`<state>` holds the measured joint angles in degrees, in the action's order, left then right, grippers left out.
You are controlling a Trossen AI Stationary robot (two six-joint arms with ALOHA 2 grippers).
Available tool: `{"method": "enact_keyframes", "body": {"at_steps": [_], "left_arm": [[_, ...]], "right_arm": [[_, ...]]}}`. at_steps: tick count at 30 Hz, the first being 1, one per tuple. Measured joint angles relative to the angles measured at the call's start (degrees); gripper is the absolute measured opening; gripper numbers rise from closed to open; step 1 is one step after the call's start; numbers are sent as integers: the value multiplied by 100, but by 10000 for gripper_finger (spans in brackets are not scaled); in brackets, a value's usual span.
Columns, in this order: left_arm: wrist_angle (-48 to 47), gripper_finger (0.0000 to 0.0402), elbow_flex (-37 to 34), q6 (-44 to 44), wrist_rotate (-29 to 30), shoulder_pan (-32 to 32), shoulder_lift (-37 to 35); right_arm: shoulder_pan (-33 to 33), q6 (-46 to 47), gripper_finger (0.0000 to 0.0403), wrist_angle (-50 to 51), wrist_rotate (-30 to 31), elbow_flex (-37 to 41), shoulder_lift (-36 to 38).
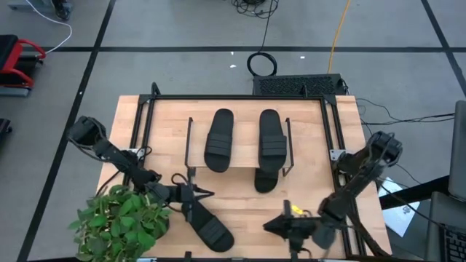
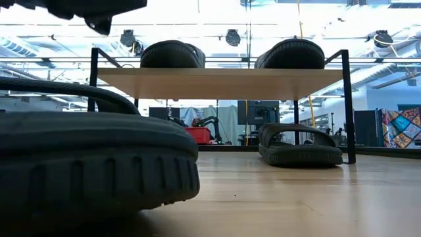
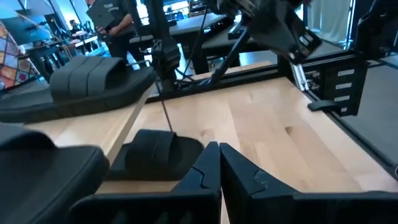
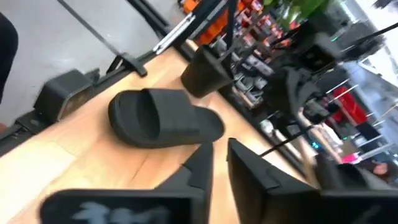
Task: Pick and place slides into the shelf
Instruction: Put the slide under the shelf
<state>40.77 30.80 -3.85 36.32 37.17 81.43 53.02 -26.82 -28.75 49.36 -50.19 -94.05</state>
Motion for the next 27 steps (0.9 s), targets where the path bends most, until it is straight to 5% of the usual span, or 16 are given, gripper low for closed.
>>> {"method": "enact_keyframes", "body": {"at_steps": [8,15,27], "left_arm": [[147,1,-307,337,310,0,-7],[154,0,-388,508,325,0,-7],[-173,0,-390,995,323,24,-7]], "right_arm": [[-742,-164,161,-803,-1360,-247,-951],[-976,-314,252,-778,-1519,-1126,-1802],[-1402,617,283,-672,-2417,-1734,-2139]]}}
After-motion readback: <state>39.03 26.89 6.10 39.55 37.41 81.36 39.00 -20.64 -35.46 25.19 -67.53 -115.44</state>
